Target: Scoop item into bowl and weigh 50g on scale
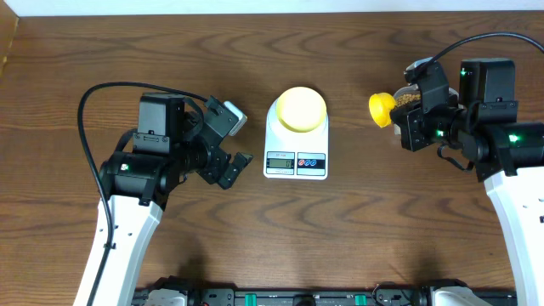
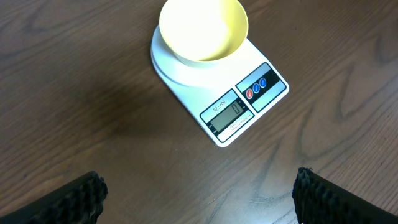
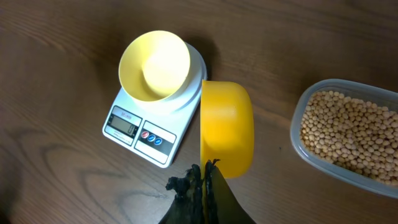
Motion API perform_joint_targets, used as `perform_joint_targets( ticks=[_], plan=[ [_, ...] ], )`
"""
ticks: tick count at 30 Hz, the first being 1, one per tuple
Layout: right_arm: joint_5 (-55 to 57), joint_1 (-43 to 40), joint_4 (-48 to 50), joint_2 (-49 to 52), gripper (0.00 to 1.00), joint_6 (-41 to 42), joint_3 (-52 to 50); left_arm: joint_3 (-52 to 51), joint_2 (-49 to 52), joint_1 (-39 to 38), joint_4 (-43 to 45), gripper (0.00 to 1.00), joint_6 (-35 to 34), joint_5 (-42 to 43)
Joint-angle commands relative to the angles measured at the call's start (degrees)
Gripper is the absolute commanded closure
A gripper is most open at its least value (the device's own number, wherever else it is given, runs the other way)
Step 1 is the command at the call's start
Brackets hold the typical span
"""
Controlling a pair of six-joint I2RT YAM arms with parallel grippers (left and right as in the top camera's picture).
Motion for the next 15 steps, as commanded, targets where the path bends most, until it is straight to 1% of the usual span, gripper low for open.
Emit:
perform_joint_targets(
  ticks=[1,6,9,15],
  plan=[
    [-0.81,-0.13,-0.50,0.11,0.99,-1.03,0.13,-0.15,0.33,0.26,-0.04,0.02,0.96,0.92],
    [-0.79,-0.13,-0.87,0.11,0.99,-0.35,0.13,-0.15,0.33,0.26,-0.04,0.03,0.94,0.92],
    [-0.76,-0.13,-0.39,0.11,0.99,1.60,0.13,-0.15,0.33,0.26,-0.04,0.02,0.94,0.92],
    [-0.28,-0.17,-1.55,0.11,0.99,1.79,0.13,-0.15,0.33,0.26,-0.04,0.02,0.94,0.92]
  ],
)
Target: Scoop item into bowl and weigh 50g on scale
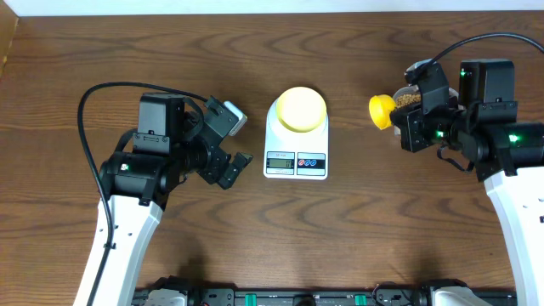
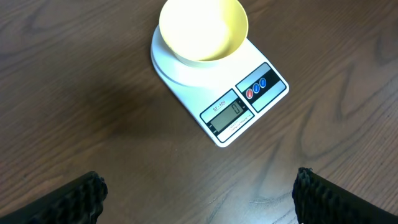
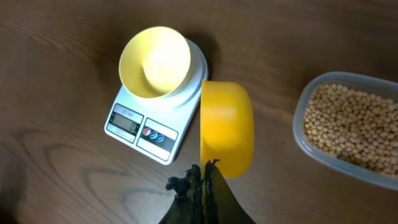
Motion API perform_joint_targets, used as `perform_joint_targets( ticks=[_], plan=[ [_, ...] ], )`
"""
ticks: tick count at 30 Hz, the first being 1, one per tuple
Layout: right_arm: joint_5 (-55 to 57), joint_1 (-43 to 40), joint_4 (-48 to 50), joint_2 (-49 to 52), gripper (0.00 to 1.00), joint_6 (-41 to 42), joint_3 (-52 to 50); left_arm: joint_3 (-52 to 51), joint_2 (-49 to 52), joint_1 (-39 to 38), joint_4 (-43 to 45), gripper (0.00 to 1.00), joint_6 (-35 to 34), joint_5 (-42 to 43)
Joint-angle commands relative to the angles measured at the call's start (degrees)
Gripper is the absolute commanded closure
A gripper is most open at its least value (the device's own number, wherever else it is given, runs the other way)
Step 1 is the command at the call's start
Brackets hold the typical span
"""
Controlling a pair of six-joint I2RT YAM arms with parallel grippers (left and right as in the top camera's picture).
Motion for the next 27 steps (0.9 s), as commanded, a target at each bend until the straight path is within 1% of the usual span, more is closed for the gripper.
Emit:
perform_joint_targets(
  ticks=[1,6,12,17,21,24,27],
  plan=[
    [-0.33,-0.17,-0.76,0.11,0.99,1.09,0.11,-0.15,0.33,0.26,-0.07,0.03,0.94,0.92],
    [0.39,-0.20,-2.45,0.11,0.99,1.95,0.13,-0.15,0.33,0.26,-0.07,0.03,0.94,0.92],
    [7.15,-1.49,-4.87,0.13,0.99,3.41,1.92,-0.15,0.33,0.26,-0.07,0.02,0.94,0.92],
    [14.12,-3.82,-9.11,0.63,0.99,3.39,7.21,-0.15,0.33,0.26,-0.07,0.03,0.94,0.92],
    [17.92,-5.55,-11.56,3.10,0.99,2.71,12.92,-0.15,0.33,0.26,-0.07,0.02,0.94,0.92],
    [18.27,-6.93,-12.52,7.32,0.99,0.68,17.38,-0.15,0.33,0.26,-0.07,0.03,0.94,0.92],
    [18.27,-7.50,-12.37,11.04,0.99,-0.83,18.99,-0.15,0.33,0.26,-0.07,0.03,0.94,0.92]
  ],
)
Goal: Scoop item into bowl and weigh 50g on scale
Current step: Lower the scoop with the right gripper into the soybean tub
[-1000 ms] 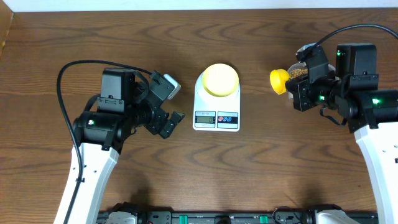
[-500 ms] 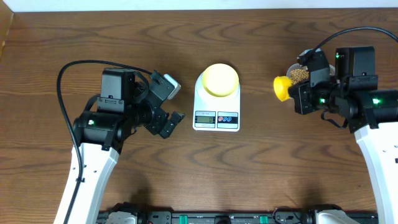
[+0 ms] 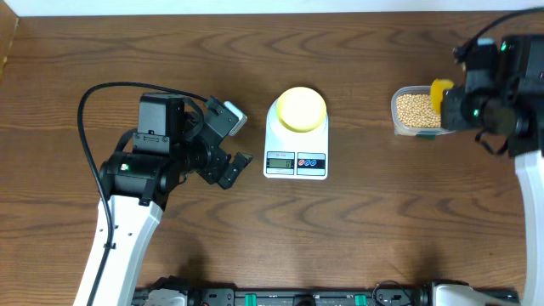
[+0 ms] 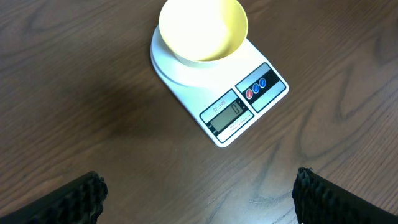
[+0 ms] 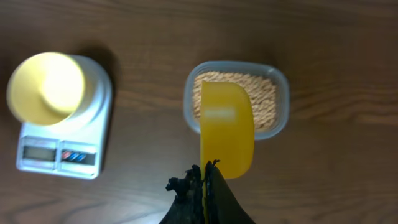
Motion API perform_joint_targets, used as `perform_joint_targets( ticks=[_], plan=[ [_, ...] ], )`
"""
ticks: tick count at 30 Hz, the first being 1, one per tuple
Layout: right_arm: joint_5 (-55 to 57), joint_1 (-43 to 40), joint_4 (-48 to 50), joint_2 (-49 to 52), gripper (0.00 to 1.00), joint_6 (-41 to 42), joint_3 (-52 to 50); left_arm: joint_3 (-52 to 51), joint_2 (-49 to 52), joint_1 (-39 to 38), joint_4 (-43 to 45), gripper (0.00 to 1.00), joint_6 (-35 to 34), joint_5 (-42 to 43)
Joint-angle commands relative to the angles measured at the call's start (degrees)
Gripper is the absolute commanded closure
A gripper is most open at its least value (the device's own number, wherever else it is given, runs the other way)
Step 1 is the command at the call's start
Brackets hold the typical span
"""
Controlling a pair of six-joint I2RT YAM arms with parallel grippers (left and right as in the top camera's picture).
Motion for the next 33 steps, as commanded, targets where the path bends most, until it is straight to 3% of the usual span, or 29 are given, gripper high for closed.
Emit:
perform_joint_targets(
  ticks=[1,15,33],
  plan=[
    [1.68,-1.01,0.00,5.42,0.99,-2.93,2.01,-0.15,0.33,0.26,-0.07,0.03,0.94,0.83],
    [-4.02,-10.99,0.24,10.91,0.99,-4.52,1.90,-0.15,0.33,0.26,-0.07,0.02,0.94,0.83],
    [-5.31,-10.69,3.41,10.91,0.99,-5.03,-1.79,-0.15,0.33,0.26,-0.07,0.02,0.96,0.83]
  ],
)
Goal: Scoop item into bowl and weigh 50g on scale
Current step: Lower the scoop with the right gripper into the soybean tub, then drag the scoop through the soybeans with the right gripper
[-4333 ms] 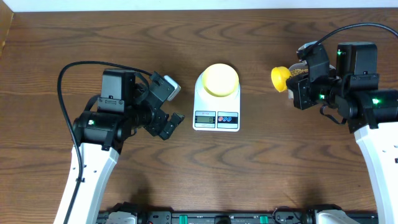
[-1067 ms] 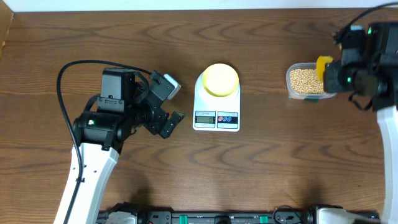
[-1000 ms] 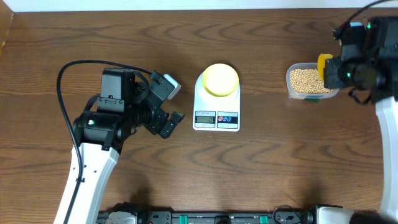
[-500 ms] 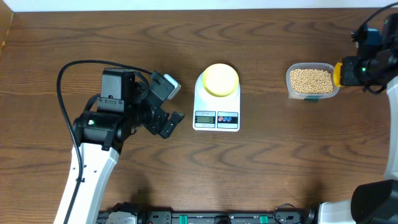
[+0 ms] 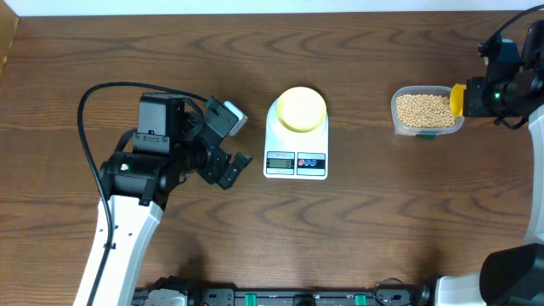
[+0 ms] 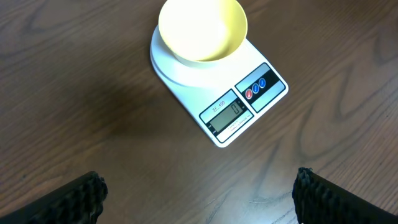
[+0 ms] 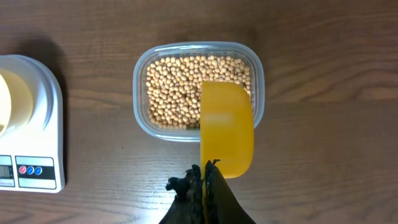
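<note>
A pale yellow bowl point(image 5: 302, 109) sits on the white scale point(image 5: 297, 140), empty in the left wrist view point(image 6: 202, 28); the display point(image 6: 225, 111) reads 0. A clear tub of soybeans point(image 5: 425, 111) stands at the right. My right gripper point(image 7: 205, 171) is shut on the yellow scoop point(image 7: 226, 127), which hangs over the tub's right part point(image 7: 198, 90); in the overhead view the scoop point(image 5: 458, 99) is at the tub's right edge. My left gripper point(image 6: 199, 193) is open, low over bare table left of the scale.
Brown wooden table point(image 5: 365, 229) all round. The left arm point(image 5: 161, 157) and its black cable stand left of the scale. The table's far edge runs along the top of the overhead view.
My right gripper with the scoop has moved further right, from over the tub's middle to its right side. The left arm has not moved.
My right gripper held the scoop between scale and tub, hiding most of the tub from above. Then it stood over the tub of beans, and now at the tub's right side. The bowl stayed empty, the scale at 0, the left gripper open.
</note>
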Motion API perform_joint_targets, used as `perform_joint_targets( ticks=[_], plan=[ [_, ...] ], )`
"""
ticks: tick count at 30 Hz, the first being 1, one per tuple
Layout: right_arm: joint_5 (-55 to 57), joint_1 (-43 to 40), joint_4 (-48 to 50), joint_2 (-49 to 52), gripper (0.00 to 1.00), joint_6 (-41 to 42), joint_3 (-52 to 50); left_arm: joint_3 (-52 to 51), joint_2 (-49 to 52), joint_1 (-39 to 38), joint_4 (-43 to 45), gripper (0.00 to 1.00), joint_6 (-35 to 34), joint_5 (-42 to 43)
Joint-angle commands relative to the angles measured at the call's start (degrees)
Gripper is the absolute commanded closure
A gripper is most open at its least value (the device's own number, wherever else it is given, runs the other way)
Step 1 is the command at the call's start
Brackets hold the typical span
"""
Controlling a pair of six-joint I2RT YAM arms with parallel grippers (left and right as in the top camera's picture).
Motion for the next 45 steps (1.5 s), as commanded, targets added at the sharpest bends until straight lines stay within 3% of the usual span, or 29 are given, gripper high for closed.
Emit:
perform_joint_targets(
  ticks=[1,45],
  plan=[
    [-0.28,0.50,1.09,-0.24,0.99,-0.83,-1.95,-0.15,0.33,0.26,-0.07,0.02,0.94,0.74],
    [4.26,0.46,24.26,0.50,0.99,1.22,-20.94,-0.15,0.33,0.26,-0.07,0.02,0.94,0.74]
  ],
)
